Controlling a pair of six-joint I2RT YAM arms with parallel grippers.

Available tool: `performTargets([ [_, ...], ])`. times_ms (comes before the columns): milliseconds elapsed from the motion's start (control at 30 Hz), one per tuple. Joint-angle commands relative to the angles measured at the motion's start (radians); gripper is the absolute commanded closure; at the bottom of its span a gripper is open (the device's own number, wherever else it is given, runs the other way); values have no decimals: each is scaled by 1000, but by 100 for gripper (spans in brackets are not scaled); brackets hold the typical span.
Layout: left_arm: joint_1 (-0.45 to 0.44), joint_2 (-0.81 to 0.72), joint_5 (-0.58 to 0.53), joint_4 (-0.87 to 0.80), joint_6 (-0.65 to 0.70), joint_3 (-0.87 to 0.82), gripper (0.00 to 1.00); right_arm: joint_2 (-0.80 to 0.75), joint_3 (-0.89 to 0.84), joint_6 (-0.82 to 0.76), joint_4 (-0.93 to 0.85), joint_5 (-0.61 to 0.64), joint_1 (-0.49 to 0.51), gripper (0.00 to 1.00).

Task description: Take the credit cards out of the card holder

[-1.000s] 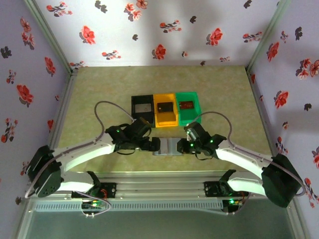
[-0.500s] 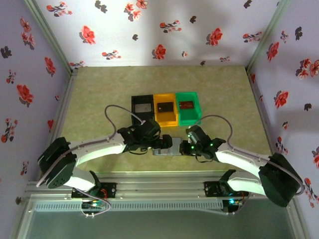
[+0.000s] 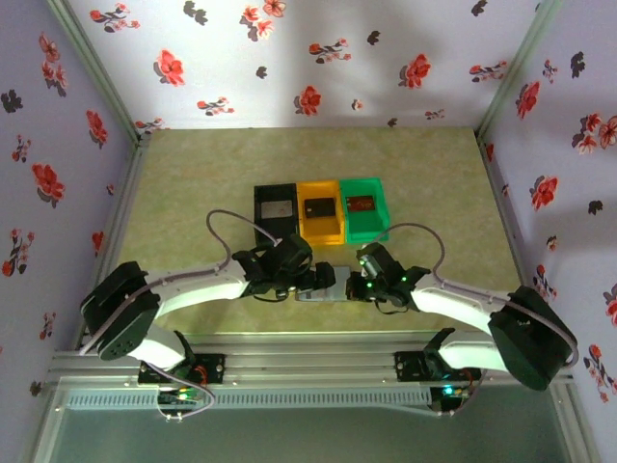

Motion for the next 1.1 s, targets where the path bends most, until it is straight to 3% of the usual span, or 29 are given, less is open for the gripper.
performTargets([
  [0,-5,19,14,33,-33,-21,0,5,-1,15,15,17,7,94],
  [500,-7,65,63,162,-95,-69,0,12,-4,16,16,17,11,96],
  [1067,-26,61,-17,16,-40,-15,0,6,-10,15,12,22,12,98],
])
